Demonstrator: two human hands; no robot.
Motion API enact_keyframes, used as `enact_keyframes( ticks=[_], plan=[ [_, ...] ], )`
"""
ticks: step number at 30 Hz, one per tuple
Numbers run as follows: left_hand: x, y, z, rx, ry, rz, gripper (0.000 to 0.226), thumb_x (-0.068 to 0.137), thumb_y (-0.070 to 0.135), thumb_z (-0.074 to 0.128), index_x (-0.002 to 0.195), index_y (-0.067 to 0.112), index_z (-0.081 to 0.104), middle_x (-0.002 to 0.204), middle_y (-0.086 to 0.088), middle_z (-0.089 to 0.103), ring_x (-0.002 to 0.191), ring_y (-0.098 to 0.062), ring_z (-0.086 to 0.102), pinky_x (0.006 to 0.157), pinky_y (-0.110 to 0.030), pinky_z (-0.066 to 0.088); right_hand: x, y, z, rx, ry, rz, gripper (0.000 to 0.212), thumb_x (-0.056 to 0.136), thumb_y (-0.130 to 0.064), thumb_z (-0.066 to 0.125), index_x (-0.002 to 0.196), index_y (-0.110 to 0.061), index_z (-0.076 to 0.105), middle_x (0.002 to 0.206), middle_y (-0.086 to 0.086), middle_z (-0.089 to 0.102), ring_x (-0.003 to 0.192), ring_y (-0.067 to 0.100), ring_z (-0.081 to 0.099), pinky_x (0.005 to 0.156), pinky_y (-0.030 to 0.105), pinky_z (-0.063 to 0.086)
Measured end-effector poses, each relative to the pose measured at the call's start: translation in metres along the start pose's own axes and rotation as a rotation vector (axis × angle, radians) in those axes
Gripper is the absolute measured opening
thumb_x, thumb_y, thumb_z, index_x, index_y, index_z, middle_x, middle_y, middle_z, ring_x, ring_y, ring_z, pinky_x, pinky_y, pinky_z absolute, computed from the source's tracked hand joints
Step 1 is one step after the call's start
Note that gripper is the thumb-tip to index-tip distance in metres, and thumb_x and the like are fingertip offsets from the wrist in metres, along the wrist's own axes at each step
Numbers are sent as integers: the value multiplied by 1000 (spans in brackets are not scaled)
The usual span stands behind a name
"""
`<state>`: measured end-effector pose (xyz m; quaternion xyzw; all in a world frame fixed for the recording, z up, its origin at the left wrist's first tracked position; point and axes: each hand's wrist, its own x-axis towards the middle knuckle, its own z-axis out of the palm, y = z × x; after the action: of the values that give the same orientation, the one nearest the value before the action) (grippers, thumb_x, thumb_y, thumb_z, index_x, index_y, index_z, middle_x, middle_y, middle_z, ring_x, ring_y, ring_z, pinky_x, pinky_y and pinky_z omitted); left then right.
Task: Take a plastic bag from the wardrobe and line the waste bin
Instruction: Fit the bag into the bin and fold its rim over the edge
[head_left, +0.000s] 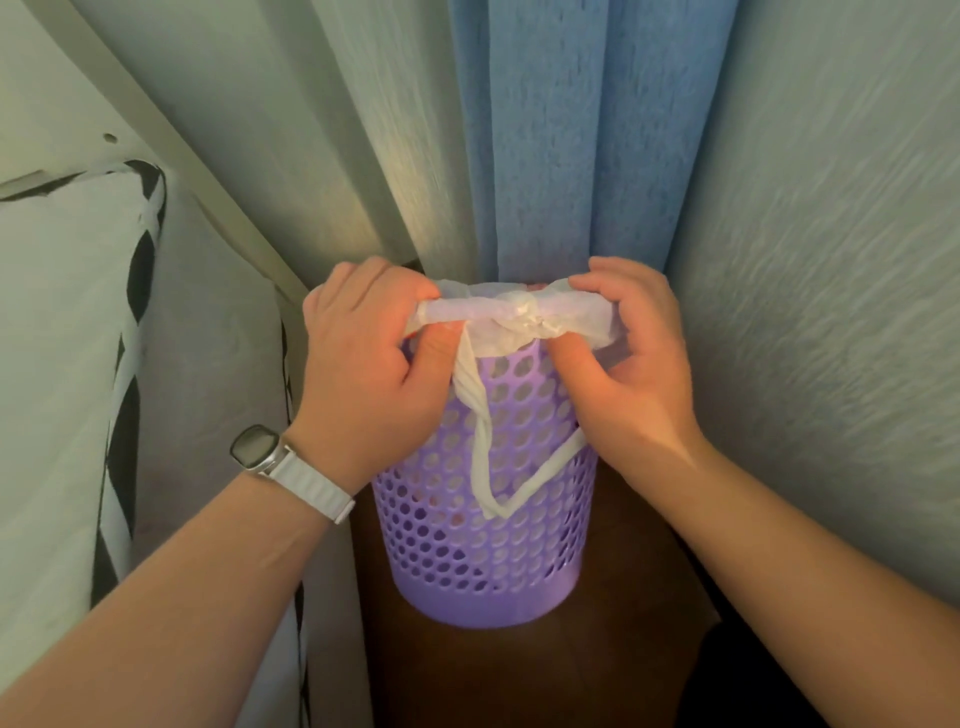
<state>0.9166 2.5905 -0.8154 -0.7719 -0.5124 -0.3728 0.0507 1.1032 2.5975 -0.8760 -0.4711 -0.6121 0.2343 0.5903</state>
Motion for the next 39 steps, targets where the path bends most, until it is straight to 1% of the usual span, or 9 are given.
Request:
enact_keyframes(
  ticks=[7,10,13,17,20,25,29,33,39],
  plan=[
    [-2,11,-1,15,-65,-8,24,85,30,54,87,8,64,81,-6,58,77,-28,53,76,-55,42,2,2,2,4,80,-2,27,75,-30,57,97,-14,58,102,-15,45,101,25,53,91,49,45],
    [-5,20,-2,116,-73,13,35,85,40,56,102,12,68,97,-5,62,94,-29,58,92,-58,38,1,-1,6,-55,81,-26,30,73,-31,58,94,-9,59,101,-2,51,99,27,52,88,46,44],
    [-10,28,4,176,-83,-18,36,88,45,53,104,16,68,96,-1,64,96,-25,59,100,-55,35,-3,-6,11,-121,60,-47,32,71,-34,59,94,-11,59,103,6,56,99,26,50,88,45,41],
    [-11,20,9,133,-61,15,32,90,39,55,92,9,67,84,-7,62,82,-29,55,80,-46,42,-4,-9,14,-191,56,-77,31,74,-36,60,95,-12,58,101,5,56,99,20,48,89,55,41],
    [-10,12,10,117,-36,61,30,90,31,56,83,4,64,79,-11,60,74,-30,53,70,-46,42,-7,-11,15,-201,28,-74,29,78,-36,61,96,-12,60,101,1,54,98,21,50,87,52,42],
    [-8,4,9,171,-13,59,28,87,28,55,75,3,60,72,-11,57,69,-29,50,67,-45,41,-10,-11,10,-157,-92,-73,40,83,-42,57,110,-13,62,109,-3,50,105,25,51,94,44,42],
    [-7,1,7,166,-3,63,28,87,28,52,74,4,58,71,-11,54,68,-28,48,67,-42,38,-5,-8,5,-113,-49,-37,40,81,-42,60,110,-14,64,112,0,53,110,24,52,99,41,40],
    [-7,1,8,130,18,64,29,88,28,51,74,4,57,70,-9,53,68,-24,45,66,-41,37,-4,-5,4,-52,-22,16,37,79,-37,60,108,-14,63,118,-2,49,119,23,48,105,28,33],
    [-7,1,8,120,55,52,28,88,30,52,74,6,54,70,-7,49,68,-21,41,63,-43,38,-3,-4,2,-17,-48,-62,44,85,-47,57,117,-17,59,126,2,49,124,24,46,109,34,33]
  ],
)
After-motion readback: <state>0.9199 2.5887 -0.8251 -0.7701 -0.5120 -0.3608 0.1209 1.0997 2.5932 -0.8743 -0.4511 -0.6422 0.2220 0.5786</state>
